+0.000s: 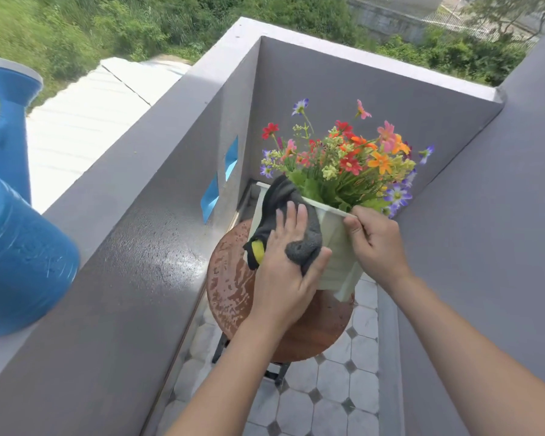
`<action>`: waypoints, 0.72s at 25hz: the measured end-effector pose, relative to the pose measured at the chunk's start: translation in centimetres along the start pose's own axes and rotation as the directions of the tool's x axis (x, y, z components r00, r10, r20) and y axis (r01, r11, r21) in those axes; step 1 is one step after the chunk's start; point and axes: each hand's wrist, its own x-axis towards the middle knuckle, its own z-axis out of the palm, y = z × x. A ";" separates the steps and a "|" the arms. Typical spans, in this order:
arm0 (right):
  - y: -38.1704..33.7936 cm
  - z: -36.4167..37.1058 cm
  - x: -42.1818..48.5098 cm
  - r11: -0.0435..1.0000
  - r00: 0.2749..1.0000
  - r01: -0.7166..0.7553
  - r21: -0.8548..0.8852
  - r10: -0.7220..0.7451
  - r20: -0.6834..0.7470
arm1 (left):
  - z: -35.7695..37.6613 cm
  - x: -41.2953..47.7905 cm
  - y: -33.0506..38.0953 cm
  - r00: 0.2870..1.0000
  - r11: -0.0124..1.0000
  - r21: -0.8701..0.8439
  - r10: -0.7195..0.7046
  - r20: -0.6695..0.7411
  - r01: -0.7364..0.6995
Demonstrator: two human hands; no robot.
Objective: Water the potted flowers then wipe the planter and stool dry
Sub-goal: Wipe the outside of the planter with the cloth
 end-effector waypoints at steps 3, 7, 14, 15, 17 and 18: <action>0.5 -0.4 -0.6 0.999 1.000 -0.006 0.045 0.007 -0.011 | -0.1 1.3 -0.5 0.999 0.990 0.128 -0.050 -0.019 0.053; 1.2 -0.9 -1.4 0.998 1.000 -0.018 0.060 0.019 -0.013 | 0.3 1.3 0.8 0.983 0.983 0.060 -0.177 0.054 0.173; 1.8 -0.8 -1.5 0.998 1.000 -0.016 0.064 0.017 -0.015 | 1.6 0.2 1.7 0.995 0.982 0.184 -0.014 -0.101 0.032; 1.9 -0.8 -1.4 0.998 1.000 -0.011 0.064 0.012 -0.014 | 1.7 -0.1 1.5 0.991 0.972 0.233 0.069 -0.116 -0.040; 1.8 -0.7 -1.4 0.998 1.000 0.009 0.070 -0.007 -0.019 | 1.7 -0.8 1.3 0.971 0.976 0.194 0.142 -0.193 -0.104; 1.8 -0.7 -1.5 0.997 1.000 0.018 0.074 -0.017 -0.019 | 1.4 -0.8 1.2 0.965 0.988 0.137 0.106 -0.239 -0.075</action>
